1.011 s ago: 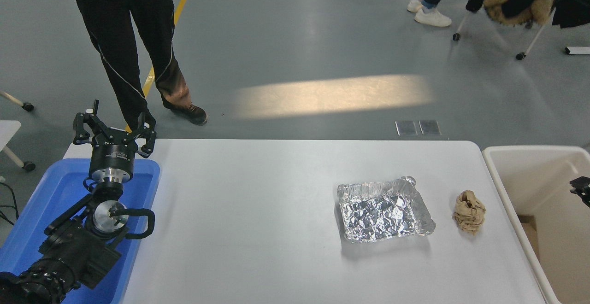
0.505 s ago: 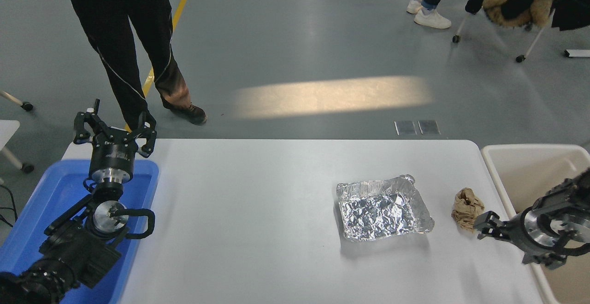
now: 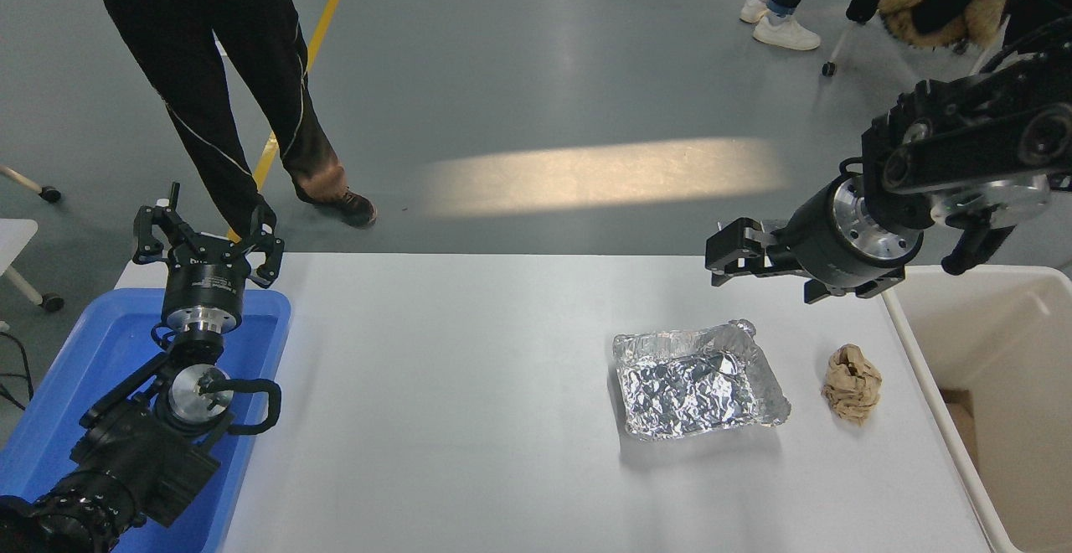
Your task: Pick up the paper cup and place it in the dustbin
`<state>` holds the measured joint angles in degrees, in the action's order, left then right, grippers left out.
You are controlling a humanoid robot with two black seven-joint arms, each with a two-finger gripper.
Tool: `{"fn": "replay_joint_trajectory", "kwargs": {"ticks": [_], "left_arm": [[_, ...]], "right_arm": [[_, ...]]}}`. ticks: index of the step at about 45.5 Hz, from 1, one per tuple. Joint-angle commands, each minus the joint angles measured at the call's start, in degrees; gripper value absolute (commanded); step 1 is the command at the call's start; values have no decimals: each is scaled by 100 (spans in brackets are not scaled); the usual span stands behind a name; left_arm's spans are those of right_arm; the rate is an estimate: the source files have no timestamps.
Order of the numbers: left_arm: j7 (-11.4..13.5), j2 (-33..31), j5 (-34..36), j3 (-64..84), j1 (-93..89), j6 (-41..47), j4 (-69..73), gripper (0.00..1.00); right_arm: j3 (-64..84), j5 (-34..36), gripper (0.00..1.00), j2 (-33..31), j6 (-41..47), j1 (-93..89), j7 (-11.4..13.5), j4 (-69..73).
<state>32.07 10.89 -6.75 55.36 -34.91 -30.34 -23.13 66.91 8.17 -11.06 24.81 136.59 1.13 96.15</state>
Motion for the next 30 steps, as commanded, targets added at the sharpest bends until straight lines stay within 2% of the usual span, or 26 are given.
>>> {"fn": "replay_joint_trajectory", "kwargs": {"ticks": [1, 16, 22, 30], "left_arm": [[1, 0, -2, 1, 1, 2, -7, 99], [1, 0, -2, 1, 1, 2, 1, 99], [1, 0, -2, 1, -7, 2, 1, 99], [1, 0, -2, 1, 1, 2, 1, 99]], "right_arm": [[-644, 88, 100, 113, 938, 957, 2, 290], [-337, 633, 100, 218, 964, 1229, 46, 247], [6, 1081, 100, 262, 955, 1203, 54, 229], [692, 1793, 100, 701, 903, 1194, 63, 229]]}}
